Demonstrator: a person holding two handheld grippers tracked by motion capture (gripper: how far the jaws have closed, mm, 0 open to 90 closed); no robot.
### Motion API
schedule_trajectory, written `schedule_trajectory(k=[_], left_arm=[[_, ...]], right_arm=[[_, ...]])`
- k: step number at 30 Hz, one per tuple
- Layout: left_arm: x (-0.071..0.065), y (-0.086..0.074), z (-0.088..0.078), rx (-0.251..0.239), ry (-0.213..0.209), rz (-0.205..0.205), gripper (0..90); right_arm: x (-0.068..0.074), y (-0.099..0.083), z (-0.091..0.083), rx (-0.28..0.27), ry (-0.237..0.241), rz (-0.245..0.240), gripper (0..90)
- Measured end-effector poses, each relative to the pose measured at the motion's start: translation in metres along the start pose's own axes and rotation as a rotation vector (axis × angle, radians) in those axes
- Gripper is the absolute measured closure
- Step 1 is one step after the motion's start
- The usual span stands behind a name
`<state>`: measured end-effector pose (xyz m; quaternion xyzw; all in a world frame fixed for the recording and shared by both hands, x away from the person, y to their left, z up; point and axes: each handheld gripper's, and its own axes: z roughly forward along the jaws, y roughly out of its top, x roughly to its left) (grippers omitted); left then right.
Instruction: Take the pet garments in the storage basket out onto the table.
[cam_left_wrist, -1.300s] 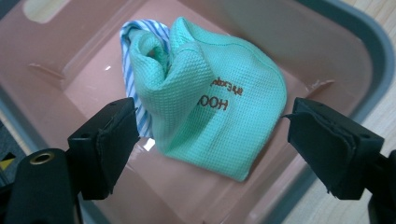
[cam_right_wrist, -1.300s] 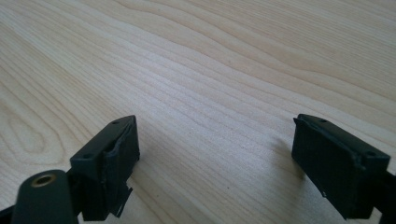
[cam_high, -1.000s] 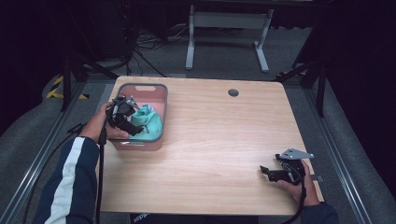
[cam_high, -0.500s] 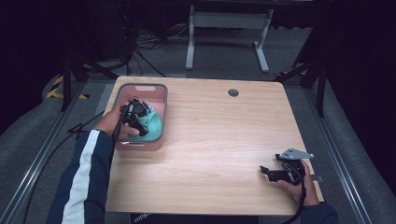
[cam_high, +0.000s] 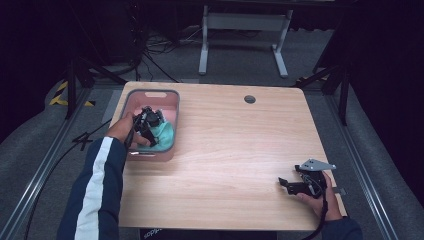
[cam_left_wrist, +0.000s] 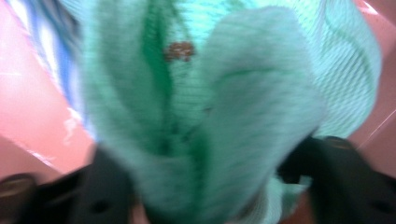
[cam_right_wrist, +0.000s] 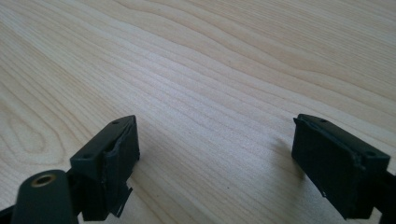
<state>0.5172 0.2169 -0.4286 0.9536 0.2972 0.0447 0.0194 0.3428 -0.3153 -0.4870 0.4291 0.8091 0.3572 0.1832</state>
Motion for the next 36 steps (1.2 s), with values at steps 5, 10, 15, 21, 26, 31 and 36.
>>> schedule_trajectory(k=[5,10,15,21,26,31,36], left_arm=[[-0.002,-0.002,-0.001,-0.007,0.027,0.005,63.6],[-0.003,-0.006,-0.008,-0.044,0.042,-0.004,70.0],[-0.004,-0.013,-0.021,-0.103,0.073,-0.015,71.3],[-0.004,-0.025,-0.043,-0.163,0.100,-0.029,71.7],[-0.004,-0.031,-0.055,-0.187,0.119,-0.038,71.7],[-0.007,-0.035,-0.069,-0.207,0.137,-0.023,71.6],[-0.013,-0.040,-0.089,-0.290,0.163,-0.017,71.7]], right_arm=[[0.000,0.000,0.000,0.000,0.000,0.000,15.4],[0.000,0.000,0.000,0.000,0.000,0.000,15.4],[0.000,0.000,0.000,0.000,0.000,0.000,15.4],[0.000,0.000,0.000,0.000,0.000,0.000,15.4],[0.000,0.000,0.000,0.000,0.000,0.000,15.4],[0.000,0.000,0.000,0.000,0.000,0.000,15.4],[0.000,0.000,0.000,0.000,0.000,0.000,15.4]])
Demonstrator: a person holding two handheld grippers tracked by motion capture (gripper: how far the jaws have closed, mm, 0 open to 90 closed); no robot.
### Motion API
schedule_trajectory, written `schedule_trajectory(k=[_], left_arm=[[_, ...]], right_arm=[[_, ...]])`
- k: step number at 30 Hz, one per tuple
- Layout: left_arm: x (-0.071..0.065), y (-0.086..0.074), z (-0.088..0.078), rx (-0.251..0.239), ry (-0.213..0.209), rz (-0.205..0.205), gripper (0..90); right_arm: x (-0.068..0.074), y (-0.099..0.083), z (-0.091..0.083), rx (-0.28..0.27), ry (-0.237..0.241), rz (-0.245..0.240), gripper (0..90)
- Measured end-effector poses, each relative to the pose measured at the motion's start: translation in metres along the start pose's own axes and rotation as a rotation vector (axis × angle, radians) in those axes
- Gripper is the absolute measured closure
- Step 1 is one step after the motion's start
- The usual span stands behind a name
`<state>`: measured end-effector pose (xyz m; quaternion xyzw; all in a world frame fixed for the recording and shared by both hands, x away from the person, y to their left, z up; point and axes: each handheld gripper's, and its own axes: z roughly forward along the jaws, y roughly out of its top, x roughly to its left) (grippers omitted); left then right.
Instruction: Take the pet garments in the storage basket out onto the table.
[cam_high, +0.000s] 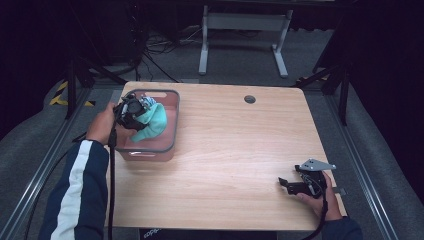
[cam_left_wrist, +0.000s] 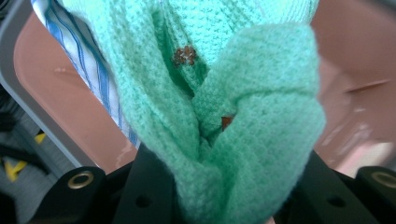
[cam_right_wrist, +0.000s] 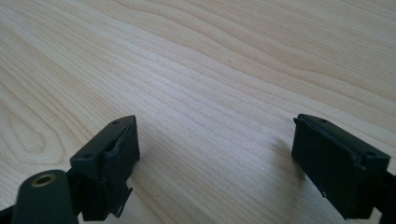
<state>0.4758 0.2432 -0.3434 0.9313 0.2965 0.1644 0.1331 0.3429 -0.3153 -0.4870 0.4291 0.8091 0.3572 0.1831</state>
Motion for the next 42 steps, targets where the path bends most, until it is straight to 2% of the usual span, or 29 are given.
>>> schedule_trajectory(k=[3,9,15,16,17,19,22,24,28,32,36,37,38,42], left_arm=[[-0.002,0.002,-0.015,-0.032,-0.019,0.011,71.7],[-0.020,0.006,-0.034,-0.092,-0.011,0.041,71.6],[-0.032,0.012,-0.047,-0.093,0.014,0.079,71.7],[-0.033,0.013,-0.049,-0.104,0.030,0.078,71.6],[-0.035,0.013,-0.052,-0.099,0.030,0.073,71.6],[-0.037,0.013,-0.056,-0.110,0.033,0.086,71.6],[-0.041,0.014,-0.059,-0.131,0.025,0.088,71.6],[-0.044,0.017,-0.060,-0.125,0.027,0.100,71.6],[-0.050,0.023,-0.058,-0.143,0.018,0.107,71.6],[-0.058,0.032,-0.055,-0.141,0.002,0.148,71.6],[-0.063,0.039,-0.054,-0.163,-0.004,0.149,71.6],[-0.066,0.045,-0.054,-0.164,-0.015,0.166,71.6],[-0.069,0.048,-0.052,-0.177,-0.017,0.169,71.6],[-0.076,0.057,-0.048,-0.177,-0.038,0.194,71.6]], right_arm=[[0.000,0.000,0.000,0.000,0.000,0.000,15.4],[0.000,0.000,0.000,0.000,0.000,0.001,15.4],[0.000,0.000,0.000,0.000,0.000,0.000,15.4],[0.000,0.000,0.000,0.000,0.000,0.000,15.4],[0.000,0.000,0.000,0.000,0.000,0.000,15.4],[0.000,0.000,0.000,0.000,0.000,0.001,15.4],[0.000,0.000,0.000,0.000,0.000,0.001,15.4],[0.000,0.000,0.000,0.000,0.000,0.000,15.4],[0.000,0.000,0.000,0.000,0.000,0.000,15.4],[0.000,0.000,0.000,0.000,0.000,0.001,15.4],[0.000,0.000,0.000,0.000,0.000,0.000,15.4],[0.000,0.000,0.000,0.000,0.000,0.000,15.4],[0.000,0.000,0.000,0.000,0.000,0.001,15.4],[0.000,0.000,0.000,0.000,0.000,0.000,15.4]])
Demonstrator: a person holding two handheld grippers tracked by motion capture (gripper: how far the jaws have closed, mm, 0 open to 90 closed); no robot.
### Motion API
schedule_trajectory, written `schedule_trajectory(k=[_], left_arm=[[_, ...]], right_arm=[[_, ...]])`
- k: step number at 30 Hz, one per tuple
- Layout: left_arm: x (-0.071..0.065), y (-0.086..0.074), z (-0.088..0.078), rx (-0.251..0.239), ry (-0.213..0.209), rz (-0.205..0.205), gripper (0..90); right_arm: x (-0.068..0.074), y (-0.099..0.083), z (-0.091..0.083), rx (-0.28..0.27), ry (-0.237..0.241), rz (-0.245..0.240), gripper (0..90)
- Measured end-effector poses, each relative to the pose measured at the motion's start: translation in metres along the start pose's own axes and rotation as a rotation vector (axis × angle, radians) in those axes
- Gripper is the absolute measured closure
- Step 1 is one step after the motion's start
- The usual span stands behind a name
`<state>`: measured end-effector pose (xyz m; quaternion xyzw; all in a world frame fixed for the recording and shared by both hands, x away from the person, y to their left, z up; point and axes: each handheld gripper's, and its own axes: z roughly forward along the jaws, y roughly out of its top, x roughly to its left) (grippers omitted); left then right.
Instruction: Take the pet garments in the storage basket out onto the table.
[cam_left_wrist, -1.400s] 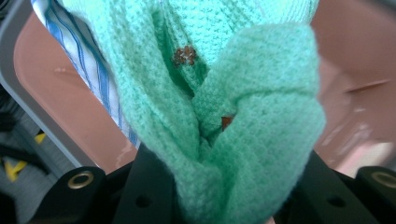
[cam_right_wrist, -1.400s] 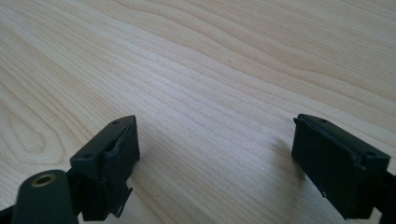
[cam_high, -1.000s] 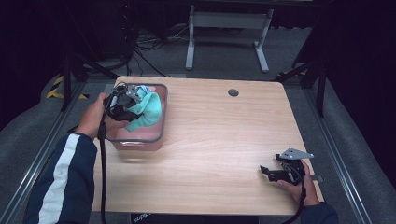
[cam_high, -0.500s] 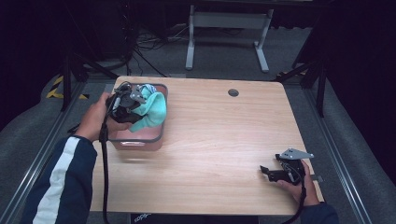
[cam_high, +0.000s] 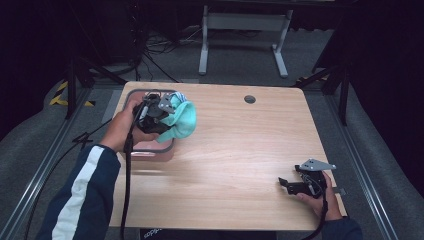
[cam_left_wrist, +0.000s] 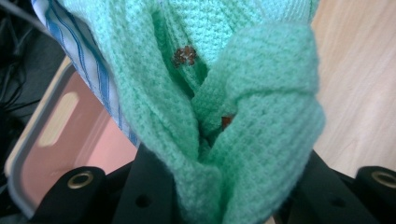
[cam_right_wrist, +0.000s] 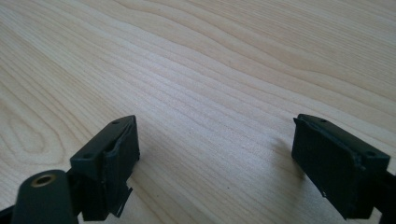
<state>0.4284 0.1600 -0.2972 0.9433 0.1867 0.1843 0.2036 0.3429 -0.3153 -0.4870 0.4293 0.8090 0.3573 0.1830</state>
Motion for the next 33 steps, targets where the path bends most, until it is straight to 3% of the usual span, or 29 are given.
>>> schedule_trajectory(k=[16,24,29,30,33], left_arm=[[-0.024,0.040,0.028,0.009,-0.076,0.096,71.5],[-0.038,0.056,0.047,0.016,-0.113,0.120,71.4],[-0.046,0.067,0.065,0.040,-0.139,0.162,71.4],[-0.049,0.068,0.068,0.043,-0.146,0.139,71.3],[-0.052,0.073,0.078,0.039,-0.163,0.143,71.3]], right_arm=[[0.000,0.000,0.000,0.000,0.000,0.000,15.4],[0.000,0.000,0.000,0.000,0.000,0.001,15.4],[0.000,0.000,0.000,0.000,0.000,0.000,15.4],[0.000,0.000,0.000,0.000,0.000,0.000,15.4],[0.000,0.000,0.000,0.000,0.000,0.000,15.4]])
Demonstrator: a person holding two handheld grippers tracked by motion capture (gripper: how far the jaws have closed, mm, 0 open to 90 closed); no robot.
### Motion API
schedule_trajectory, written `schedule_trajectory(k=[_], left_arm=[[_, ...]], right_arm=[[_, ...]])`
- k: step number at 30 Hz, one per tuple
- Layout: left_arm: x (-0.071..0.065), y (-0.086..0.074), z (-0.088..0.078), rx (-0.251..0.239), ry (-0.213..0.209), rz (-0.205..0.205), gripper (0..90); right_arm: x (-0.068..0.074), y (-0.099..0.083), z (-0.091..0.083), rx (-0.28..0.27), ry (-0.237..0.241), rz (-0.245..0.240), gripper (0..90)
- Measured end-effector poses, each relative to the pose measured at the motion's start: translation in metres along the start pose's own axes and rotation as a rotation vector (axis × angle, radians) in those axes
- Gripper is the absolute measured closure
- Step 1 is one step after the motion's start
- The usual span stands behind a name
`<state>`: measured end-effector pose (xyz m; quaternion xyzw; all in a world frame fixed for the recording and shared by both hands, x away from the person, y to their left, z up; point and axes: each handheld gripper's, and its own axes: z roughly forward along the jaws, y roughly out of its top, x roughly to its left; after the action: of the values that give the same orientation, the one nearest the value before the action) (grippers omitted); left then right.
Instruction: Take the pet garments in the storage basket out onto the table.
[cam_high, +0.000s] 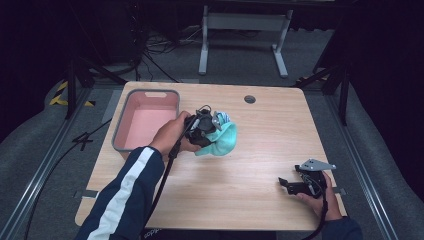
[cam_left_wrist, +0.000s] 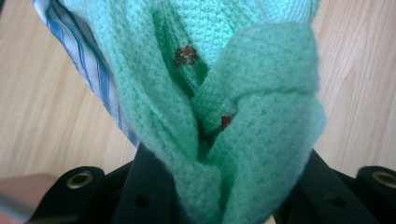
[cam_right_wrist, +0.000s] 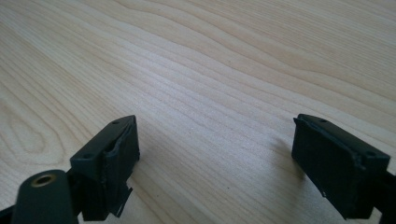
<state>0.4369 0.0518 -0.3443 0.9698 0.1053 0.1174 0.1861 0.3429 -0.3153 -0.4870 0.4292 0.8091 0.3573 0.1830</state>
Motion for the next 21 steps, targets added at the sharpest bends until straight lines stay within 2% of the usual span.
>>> schedule_trajectory(k=[5,7,8,9,17,18,19,21], left_arm=[[0.000,0.006,0.020,0.029,-0.018,0.002,71.2],[0.001,0.007,0.027,0.037,-0.025,-0.011,71.2],[0.002,0.007,0.029,0.045,-0.025,-0.001,71.2],[0.002,0.007,0.033,0.047,-0.027,-0.011,71.1],[0.002,0.012,0.055,0.090,-0.043,-0.016,70.3],[0.001,0.011,0.058,0.077,-0.034,-0.020,70.1],[0.001,0.012,0.060,0.095,-0.034,-0.021,69.9],[0.000,0.013,0.064,0.094,-0.038,-0.022,69.5]], right_arm=[[0.000,0.000,0.000,0.000,0.000,0.000,15.4],[0.000,0.000,0.000,0.000,0.000,0.000,15.5],[0.000,0.000,0.000,0.000,0.000,0.000,15.4],[0.000,0.000,0.000,0.000,0.000,0.000,15.4],[0.000,0.000,0.000,0.000,0.000,0.000,15.5],[0.000,0.000,0.000,0.000,0.000,0.000,15.5],[0.000,0.000,0.000,0.000,0.000,0.000,15.4],[0.000,0.000,0.000,0.000,0.000,0.000,15.4]])
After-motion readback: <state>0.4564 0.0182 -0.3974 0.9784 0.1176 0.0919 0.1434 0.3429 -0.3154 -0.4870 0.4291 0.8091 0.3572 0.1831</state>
